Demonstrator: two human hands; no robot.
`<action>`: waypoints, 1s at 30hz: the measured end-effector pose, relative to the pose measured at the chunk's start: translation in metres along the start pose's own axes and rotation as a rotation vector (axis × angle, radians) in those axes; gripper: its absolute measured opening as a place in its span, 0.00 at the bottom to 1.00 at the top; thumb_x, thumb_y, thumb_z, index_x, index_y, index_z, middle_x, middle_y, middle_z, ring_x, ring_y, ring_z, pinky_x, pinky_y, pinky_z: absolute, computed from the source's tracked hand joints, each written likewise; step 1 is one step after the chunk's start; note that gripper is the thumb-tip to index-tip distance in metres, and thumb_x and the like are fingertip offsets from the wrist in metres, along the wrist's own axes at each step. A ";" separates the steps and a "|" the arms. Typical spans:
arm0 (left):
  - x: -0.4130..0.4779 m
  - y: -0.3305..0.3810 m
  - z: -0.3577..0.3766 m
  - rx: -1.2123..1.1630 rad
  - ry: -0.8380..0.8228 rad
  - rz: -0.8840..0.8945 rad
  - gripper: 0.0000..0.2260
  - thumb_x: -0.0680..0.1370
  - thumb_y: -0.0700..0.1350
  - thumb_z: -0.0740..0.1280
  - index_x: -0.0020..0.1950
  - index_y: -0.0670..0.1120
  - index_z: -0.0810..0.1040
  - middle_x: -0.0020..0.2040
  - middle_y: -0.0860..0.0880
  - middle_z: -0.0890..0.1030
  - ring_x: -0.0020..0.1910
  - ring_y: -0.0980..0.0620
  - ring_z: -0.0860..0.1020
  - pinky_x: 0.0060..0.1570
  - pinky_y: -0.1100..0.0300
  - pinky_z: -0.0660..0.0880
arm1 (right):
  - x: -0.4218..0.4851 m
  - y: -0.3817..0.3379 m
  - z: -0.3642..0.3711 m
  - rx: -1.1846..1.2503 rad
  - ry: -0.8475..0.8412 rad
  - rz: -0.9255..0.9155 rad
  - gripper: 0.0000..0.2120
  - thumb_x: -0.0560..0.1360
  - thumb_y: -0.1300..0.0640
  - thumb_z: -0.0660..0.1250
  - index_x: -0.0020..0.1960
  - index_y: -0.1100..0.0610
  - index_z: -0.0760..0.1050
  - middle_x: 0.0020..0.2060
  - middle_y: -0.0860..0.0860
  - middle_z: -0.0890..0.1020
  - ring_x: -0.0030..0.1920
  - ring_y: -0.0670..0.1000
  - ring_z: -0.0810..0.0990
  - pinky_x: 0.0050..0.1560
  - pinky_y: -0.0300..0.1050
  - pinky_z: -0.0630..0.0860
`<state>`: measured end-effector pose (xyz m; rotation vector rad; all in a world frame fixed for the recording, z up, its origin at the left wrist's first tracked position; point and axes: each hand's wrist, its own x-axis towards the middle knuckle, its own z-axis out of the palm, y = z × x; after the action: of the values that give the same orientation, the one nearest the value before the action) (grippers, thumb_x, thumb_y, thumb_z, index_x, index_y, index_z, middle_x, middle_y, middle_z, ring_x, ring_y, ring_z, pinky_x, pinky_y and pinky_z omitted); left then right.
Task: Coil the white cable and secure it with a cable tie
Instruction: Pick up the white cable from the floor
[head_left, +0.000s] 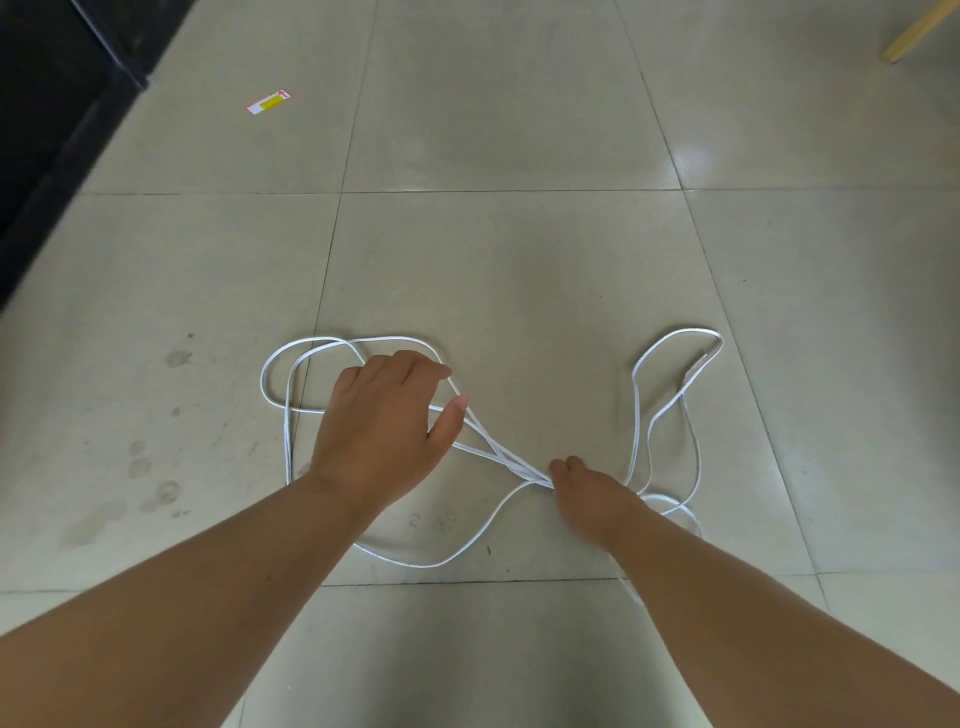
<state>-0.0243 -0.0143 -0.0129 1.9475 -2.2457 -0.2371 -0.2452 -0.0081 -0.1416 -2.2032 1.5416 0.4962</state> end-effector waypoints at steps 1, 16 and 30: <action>0.001 0.001 -0.001 -0.004 -0.001 -0.002 0.28 0.73 0.61 0.46 0.60 0.49 0.76 0.56 0.50 0.79 0.56 0.47 0.76 0.55 0.53 0.66 | 0.001 0.001 -0.001 0.031 -0.021 0.021 0.16 0.79 0.64 0.48 0.66 0.63 0.61 0.58 0.60 0.73 0.54 0.60 0.78 0.51 0.50 0.72; 0.025 0.004 -0.054 0.060 0.078 0.010 0.23 0.75 0.56 0.50 0.54 0.46 0.79 0.48 0.48 0.82 0.47 0.43 0.79 0.49 0.51 0.72 | -0.011 -0.012 -0.118 -0.187 0.375 0.023 0.12 0.66 0.58 0.73 0.47 0.58 0.75 0.31 0.53 0.79 0.28 0.54 0.80 0.24 0.42 0.66; 0.084 0.079 -0.348 0.117 0.157 0.028 0.28 0.74 0.57 0.43 0.51 0.46 0.80 0.43 0.46 0.82 0.44 0.42 0.79 0.44 0.53 0.70 | -0.145 -0.013 -0.432 -0.108 0.356 0.127 0.11 0.76 0.65 0.53 0.57 0.58 0.67 0.38 0.51 0.72 0.38 0.57 0.73 0.37 0.44 0.65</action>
<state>-0.0345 -0.0919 0.3447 1.9153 -2.2283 0.0504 -0.2553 -0.1109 0.3019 -2.3840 1.8832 0.2356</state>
